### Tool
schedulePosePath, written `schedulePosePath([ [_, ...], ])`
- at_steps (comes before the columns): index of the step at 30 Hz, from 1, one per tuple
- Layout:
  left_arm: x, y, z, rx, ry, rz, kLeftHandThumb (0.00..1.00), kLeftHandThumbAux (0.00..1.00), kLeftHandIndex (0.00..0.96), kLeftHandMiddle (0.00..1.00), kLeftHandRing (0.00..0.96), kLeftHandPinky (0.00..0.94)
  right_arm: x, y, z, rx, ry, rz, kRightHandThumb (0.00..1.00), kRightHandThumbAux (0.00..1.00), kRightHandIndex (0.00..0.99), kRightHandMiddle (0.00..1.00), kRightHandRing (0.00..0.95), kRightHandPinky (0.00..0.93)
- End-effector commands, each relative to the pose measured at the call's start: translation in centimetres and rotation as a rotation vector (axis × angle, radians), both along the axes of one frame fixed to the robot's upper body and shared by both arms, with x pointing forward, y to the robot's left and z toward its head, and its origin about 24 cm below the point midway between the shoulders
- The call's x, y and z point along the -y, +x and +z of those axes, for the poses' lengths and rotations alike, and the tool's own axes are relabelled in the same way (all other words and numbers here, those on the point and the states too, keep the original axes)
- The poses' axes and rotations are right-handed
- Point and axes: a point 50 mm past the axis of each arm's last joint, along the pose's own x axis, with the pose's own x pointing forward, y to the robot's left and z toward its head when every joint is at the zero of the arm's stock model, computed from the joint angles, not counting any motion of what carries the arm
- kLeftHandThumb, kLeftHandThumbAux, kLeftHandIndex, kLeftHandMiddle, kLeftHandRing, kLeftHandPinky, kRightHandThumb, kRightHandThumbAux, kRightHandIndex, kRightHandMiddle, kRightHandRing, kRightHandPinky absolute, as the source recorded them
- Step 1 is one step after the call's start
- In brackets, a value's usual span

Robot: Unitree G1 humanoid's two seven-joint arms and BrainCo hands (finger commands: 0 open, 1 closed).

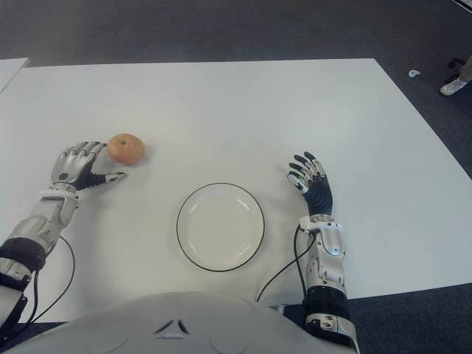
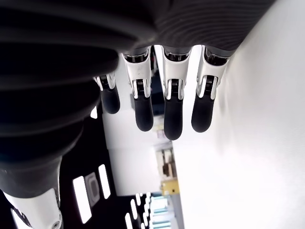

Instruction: Put the apples into the plate.

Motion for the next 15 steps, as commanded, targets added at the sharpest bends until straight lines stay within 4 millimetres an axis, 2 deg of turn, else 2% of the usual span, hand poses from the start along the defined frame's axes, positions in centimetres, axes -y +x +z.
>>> schedulePosePath([
  [1, 0.18, 0.48, -0.04, 0.008, -0.002, -0.002, 0.303, 0.251, 0.128, 0.151, 0.144, 0.179, -0.05, -1.19, -1.32, -0.087, 0.023, -0.013, 0.487, 0.730, 0.131, 0.232, 0.251, 0.283],
  [15, 0.33, 0.87, -0.78, -0.001, -0.033, 0.013, 0.308, 0.256, 0.130, 0.171, 0.168, 0.199, -0.19, -1.62, -0.91, -0.077, 0.032, -0.024, 0.483, 0.728, 0.121, 0.223, 0.243, 0.280],
])
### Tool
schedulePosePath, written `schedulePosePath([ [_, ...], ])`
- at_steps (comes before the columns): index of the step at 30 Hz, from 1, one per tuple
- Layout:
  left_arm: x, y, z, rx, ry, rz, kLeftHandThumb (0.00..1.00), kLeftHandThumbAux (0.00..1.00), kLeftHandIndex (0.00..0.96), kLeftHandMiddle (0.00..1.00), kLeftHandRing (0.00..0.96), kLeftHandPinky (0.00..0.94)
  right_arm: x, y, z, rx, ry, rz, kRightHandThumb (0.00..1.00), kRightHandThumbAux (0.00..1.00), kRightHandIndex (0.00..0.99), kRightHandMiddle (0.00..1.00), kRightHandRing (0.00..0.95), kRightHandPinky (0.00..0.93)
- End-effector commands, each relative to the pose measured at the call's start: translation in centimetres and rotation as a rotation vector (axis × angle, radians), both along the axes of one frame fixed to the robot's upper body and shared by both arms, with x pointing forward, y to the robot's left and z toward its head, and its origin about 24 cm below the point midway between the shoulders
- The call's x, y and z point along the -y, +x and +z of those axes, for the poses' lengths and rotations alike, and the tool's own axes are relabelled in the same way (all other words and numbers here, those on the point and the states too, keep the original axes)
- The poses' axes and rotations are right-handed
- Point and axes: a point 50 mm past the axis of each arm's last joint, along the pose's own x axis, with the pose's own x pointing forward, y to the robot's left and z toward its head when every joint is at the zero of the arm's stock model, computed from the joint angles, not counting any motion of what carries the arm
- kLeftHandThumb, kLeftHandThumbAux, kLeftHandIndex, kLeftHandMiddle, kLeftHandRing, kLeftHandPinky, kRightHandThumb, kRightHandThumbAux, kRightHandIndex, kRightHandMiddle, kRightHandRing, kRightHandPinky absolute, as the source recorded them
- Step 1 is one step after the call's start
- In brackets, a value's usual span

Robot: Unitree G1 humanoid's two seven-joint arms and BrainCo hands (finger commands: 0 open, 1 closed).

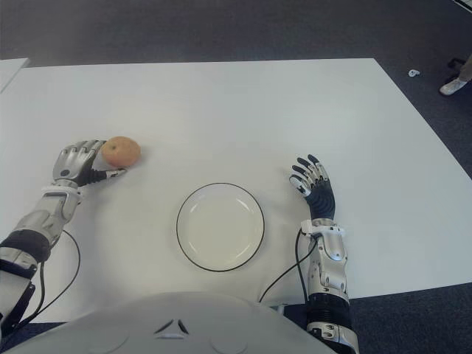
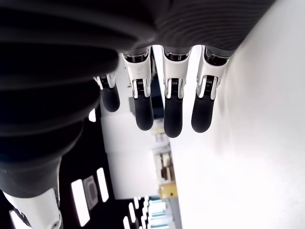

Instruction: Put the apples into the plate.

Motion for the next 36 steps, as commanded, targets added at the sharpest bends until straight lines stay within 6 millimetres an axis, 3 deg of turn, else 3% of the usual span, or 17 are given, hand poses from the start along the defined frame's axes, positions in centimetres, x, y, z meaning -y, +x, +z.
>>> schedulePosePath([
  [1, 0.65, 0.09, -0.84, -0.009, -0.032, -0.003, 0.313, 0.258, 0.133, 0.180, 0.178, 0.205, -0.28, -1.18, -0.98, -0.060, 0.039, -0.013, 0.482, 0.721, 0.118, 0.218, 0.238, 0.274],
  [15, 1.05, 0.47, -0.99, 0.011, -0.052, -0.021, 0.321, 0.264, 0.135, 0.185, 0.182, 0.209, -0.15, -1.88, -0.97, -0.045, 0.051, -0.031, 0.427, 0.668, 0.108, 0.194, 0.210, 0.236],
  [36, 1.34, 0.47, -1.30, 0.022, -0.083, -0.008, 0.329, 0.253, 0.122, 0.160, 0.155, 0.179, -0.66, -1.67, -0.42, -0.039, 0.038, 0.000, 0.461, 0.682, 0.108, 0.206, 0.225, 0.266],
])
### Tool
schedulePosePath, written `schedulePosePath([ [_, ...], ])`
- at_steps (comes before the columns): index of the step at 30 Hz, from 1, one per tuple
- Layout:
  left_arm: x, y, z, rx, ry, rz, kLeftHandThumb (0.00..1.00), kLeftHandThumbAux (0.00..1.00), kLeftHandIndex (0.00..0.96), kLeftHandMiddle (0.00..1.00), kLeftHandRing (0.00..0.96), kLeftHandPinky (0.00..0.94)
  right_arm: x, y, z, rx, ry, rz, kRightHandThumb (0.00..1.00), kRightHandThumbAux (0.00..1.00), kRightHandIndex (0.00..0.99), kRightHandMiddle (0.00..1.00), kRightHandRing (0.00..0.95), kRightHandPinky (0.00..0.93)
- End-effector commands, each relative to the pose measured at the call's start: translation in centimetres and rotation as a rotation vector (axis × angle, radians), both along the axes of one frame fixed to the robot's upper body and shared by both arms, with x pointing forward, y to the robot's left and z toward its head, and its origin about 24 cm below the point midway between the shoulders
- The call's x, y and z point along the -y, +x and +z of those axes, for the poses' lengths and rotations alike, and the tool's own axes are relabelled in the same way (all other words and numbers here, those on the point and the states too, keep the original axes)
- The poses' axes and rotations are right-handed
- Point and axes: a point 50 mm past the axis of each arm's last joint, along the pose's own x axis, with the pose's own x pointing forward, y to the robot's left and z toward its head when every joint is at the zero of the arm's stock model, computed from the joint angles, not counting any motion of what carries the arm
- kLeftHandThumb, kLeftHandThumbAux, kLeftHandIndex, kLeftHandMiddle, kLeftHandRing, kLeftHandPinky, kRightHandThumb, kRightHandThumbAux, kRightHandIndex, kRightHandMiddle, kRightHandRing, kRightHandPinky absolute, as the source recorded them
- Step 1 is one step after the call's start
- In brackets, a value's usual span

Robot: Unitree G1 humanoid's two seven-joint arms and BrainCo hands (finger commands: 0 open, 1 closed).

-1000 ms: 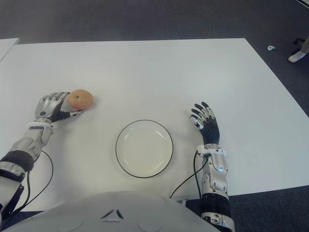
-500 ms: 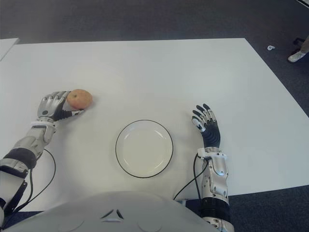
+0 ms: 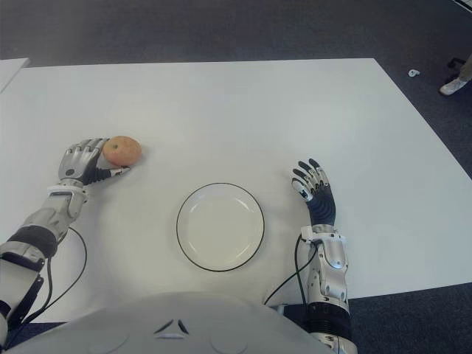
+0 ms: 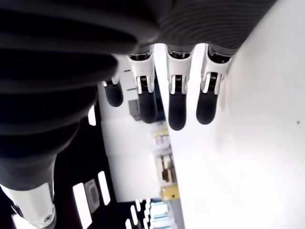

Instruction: Put the apples into the plate.

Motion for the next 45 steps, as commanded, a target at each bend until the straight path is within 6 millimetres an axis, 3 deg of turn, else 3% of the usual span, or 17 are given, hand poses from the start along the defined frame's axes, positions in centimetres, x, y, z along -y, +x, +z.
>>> schedulePosePath([
  [1, 0.6, 0.0, -0.5, -0.007, -0.018, -0.001, 0.328, 0.251, 0.121, 0.158, 0.153, 0.177, -0.2, -0.4, -0.7, -0.053, 0.019, -0.001, 0.464, 0.686, 0.110, 0.209, 0.230, 0.276],
  [10, 0.9, -0.4, -0.3, 0.021, -0.032, -0.016, 0.322, 0.244, 0.117, 0.154, 0.150, 0.181, -0.1, -0.2, -0.9, -0.072, 0.023, -0.008, 0.485, 0.701, 0.123, 0.227, 0.254, 0.307],
  [20, 1.6, -1.8, 2.9, 0.152, -0.064, -0.085, 0.314, 0.237, 0.117, 0.156, 0.158, 0.195, 0.1, 0.1, -1.5, -0.096, 0.030, -0.008, 0.514, 0.710, 0.126, 0.237, 0.271, 0.323],
  [32, 1.3, -2.0, 5.3, 0.254, -0.015, -0.101, 0.317, 0.232, 0.131, 0.156, 0.155, 0.189, -0.2, 0.8, -2.1, -0.102, 0.044, 0.019, 0.532, 0.718, 0.119, 0.246, 0.279, 0.322],
  [45, 1.4, -1.9, 6.1, 0.261, 0.008, -0.098, 0.319, 0.226, 0.141, 0.147, 0.145, 0.182, -0.2, 0.9, -2.4, -0.107, 0.055, 0.018, 0.562, 0.725, 0.128, 0.261, 0.291, 0.334],
])
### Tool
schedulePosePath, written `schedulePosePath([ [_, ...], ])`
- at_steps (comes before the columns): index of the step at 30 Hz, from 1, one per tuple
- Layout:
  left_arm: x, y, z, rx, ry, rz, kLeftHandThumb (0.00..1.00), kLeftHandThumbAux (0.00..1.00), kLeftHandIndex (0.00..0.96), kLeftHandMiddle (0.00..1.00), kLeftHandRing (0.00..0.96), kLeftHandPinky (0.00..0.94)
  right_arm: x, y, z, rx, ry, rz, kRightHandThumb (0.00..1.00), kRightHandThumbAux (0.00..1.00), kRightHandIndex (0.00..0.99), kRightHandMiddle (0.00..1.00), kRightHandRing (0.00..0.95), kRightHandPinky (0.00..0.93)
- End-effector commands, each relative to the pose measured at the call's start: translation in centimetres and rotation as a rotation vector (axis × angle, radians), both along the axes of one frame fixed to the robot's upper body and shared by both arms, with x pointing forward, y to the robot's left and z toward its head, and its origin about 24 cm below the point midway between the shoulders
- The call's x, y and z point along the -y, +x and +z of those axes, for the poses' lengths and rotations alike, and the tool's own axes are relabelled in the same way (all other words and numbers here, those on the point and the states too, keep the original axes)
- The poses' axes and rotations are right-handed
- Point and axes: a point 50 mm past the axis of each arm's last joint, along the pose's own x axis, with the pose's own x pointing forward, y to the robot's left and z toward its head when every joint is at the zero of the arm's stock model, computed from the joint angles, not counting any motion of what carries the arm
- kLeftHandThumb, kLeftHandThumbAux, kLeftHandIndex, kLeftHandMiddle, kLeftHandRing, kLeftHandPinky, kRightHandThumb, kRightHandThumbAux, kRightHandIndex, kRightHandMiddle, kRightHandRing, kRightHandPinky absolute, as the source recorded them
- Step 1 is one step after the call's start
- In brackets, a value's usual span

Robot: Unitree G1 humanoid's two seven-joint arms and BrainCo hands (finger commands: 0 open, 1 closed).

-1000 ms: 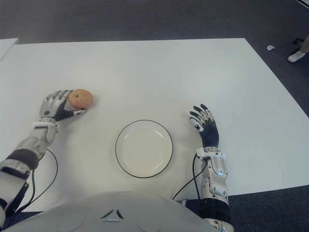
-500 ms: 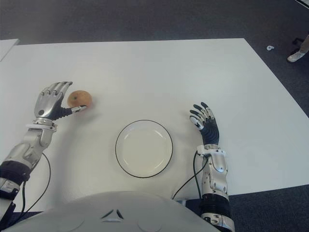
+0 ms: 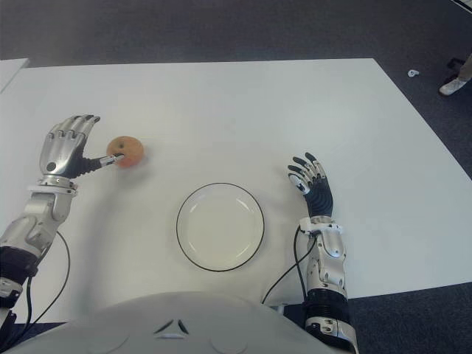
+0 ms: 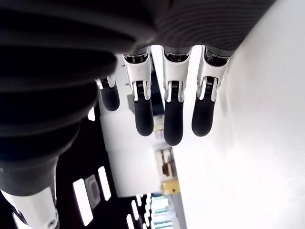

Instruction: Put the apples into the plate.

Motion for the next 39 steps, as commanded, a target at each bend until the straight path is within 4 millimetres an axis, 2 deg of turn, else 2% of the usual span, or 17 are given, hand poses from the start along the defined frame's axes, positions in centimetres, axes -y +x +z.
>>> schedulePosePath([
  [1, -0.1, -0.3, -0.2, -0.037, 0.020, 0.004, 0.319, 0.226, 0.141, 0.147, 0.145, 0.183, -0.3, -0.9, -1.8, -0.090, 0.037, -0.007, 0.563, 0.725, 0.128, 0.261, 0.291, 0.334],
  [25, -0.2, 0.0, 0.0, -0.062, 0.028, 0.007, 0.315, 0.222, 0.136, 0.130, 0.124, 0.155, -0.9, -1.2, -1.8, -0.094, 0.023, -0.004, 0.559, 0.733, 0.137, 0.258, 0.282, 0.324],
  [39, 0.7, 1.3, -0.6, -0.086, 0.018, -0.012, 0.311, 0.224, 0.125, 0.133, 0.128, 0.175, -1.2, -1.4, -1.9, -0.097, 0.034, -0.007, 0.564, 0.741, 0.138, 0.257, 0.280, 0.325],
])
